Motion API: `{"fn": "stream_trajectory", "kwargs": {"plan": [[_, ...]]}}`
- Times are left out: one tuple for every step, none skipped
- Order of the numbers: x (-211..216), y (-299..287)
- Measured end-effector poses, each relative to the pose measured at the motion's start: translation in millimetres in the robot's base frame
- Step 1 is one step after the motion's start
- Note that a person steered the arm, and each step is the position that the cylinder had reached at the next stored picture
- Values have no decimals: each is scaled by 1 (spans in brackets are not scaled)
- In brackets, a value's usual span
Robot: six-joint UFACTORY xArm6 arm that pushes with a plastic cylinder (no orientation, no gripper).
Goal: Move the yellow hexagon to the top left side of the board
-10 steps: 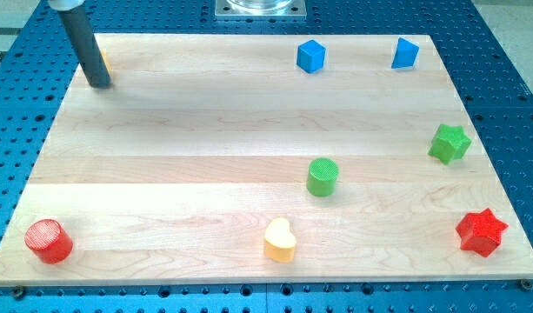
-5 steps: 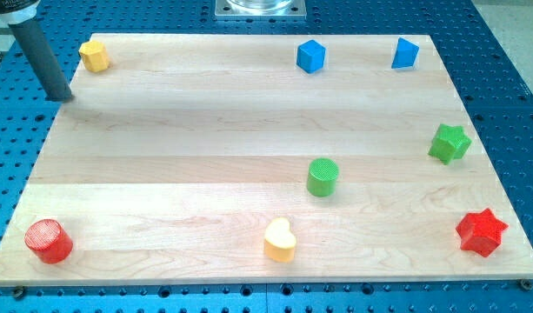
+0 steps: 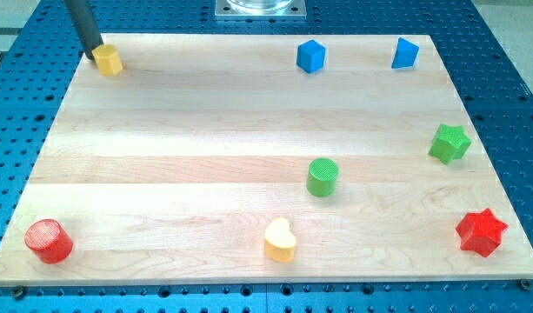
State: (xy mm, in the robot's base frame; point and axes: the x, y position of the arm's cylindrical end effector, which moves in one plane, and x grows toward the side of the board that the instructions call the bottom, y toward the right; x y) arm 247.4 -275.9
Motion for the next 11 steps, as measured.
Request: {"fn": "stream_trajectory", "kwargs": {"plan": [[9, -29], [21, -29], [71, -15], [80, 3], [70, 19], [57, 37], [54, 37], [52, 37], [47, 38], [47, 45], [86, 91]]}}
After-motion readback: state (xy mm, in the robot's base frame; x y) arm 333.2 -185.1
